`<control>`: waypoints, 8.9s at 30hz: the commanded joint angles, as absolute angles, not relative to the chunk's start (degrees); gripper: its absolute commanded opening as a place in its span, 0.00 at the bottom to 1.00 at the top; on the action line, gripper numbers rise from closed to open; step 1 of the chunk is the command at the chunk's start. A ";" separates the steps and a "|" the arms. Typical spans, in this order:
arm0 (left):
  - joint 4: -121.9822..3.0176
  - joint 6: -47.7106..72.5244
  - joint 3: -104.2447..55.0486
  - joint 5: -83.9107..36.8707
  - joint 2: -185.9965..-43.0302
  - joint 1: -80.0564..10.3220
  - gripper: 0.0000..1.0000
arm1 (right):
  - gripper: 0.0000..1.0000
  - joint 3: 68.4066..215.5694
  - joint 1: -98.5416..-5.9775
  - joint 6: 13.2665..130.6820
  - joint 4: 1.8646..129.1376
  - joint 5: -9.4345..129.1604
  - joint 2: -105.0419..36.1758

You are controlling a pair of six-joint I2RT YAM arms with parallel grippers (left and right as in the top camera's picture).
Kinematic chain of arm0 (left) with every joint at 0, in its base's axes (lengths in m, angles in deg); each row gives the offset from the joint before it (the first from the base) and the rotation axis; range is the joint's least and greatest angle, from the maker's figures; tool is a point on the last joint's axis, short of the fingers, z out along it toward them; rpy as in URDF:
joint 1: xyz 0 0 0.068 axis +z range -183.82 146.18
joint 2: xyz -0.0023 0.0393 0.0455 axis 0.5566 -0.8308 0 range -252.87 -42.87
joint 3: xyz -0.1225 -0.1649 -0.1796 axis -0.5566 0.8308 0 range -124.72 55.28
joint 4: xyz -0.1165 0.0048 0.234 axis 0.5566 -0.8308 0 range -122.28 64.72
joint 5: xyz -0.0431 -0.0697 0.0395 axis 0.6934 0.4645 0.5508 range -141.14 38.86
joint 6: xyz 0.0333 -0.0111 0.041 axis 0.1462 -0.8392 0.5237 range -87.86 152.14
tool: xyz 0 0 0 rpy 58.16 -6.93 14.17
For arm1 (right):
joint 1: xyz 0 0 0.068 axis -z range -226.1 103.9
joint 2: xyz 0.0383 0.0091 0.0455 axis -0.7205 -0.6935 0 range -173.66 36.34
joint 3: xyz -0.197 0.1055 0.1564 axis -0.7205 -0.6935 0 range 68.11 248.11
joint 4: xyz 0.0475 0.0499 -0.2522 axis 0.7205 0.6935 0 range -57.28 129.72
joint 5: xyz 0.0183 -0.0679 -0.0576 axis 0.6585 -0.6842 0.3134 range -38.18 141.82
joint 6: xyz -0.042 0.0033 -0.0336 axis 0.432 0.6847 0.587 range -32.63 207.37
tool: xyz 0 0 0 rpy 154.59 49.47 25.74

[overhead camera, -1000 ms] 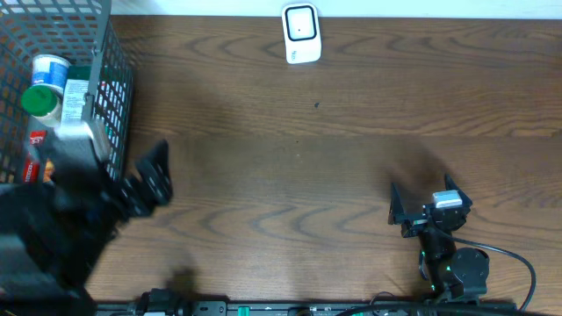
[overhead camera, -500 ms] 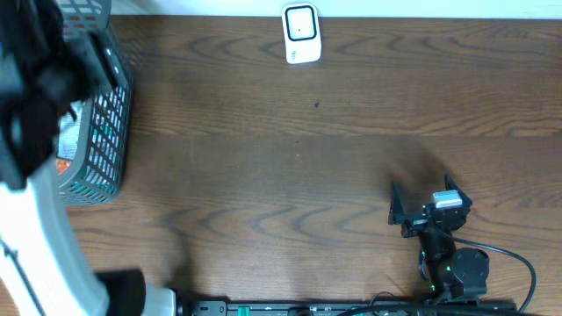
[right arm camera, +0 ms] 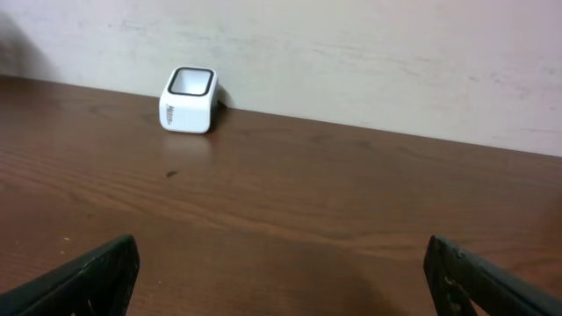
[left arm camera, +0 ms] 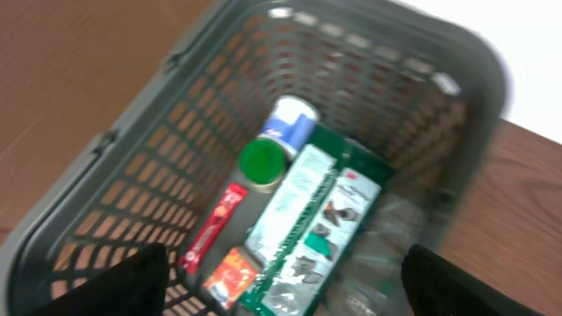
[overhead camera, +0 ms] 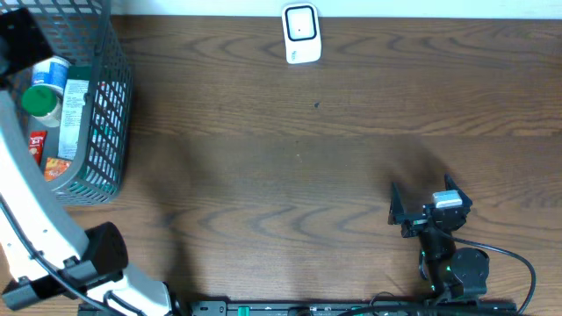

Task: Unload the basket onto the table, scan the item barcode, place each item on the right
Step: 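Reach the left gripper into the basket toward the green-lidded jar, then grasp the green-lidded Knorr jar with the left gripper and lift, then carry the jar to the table center and release it, then return the left gripper into the basket toward the orange box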

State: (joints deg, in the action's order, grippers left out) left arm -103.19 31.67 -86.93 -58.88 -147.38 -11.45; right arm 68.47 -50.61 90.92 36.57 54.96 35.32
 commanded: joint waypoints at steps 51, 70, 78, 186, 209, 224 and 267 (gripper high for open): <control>-84.87 24.37 -84.20 -55.91 -184.66 -1.57 0.86 | 0.99 68.43 -50.15 90.66 36.79 54.87 35.56; -84.30 24.33 -80.70 -55.65 -184.60 -1.20 0.54 | 0.99 68.43 -50.15 90.66 36.79 54.87 35.56; -83.75 24.33 -80.77 -52.85 -180.36 -1.09 0.53 | 0.99 68.43 -50.15 90.66 36.79 54.87 35.56; -90.75 33.88 -44.62 -21.36 -168.64 -77.63 0.55 | 0.99 68.43 -50.15 90.66 36.79 54.87 35.56; -83.60 33.88 -42.83 -26.36 -168.55 -77.56 0.92 | 0.99 68.43 -50.15 90.66 36.79 54.87 35.56; -85.46 27.19 -49.41 -40.20 -161.67 -72.30 0.89 | 0.99 68.43 -50.15 90.66 36.79 54.87 35.56; -109.50 19.61 -68.68 -53.29 -161.95 -1.07 0.89 | 0.99 68.43 -50.15 90.66 36.79 54.87 35.56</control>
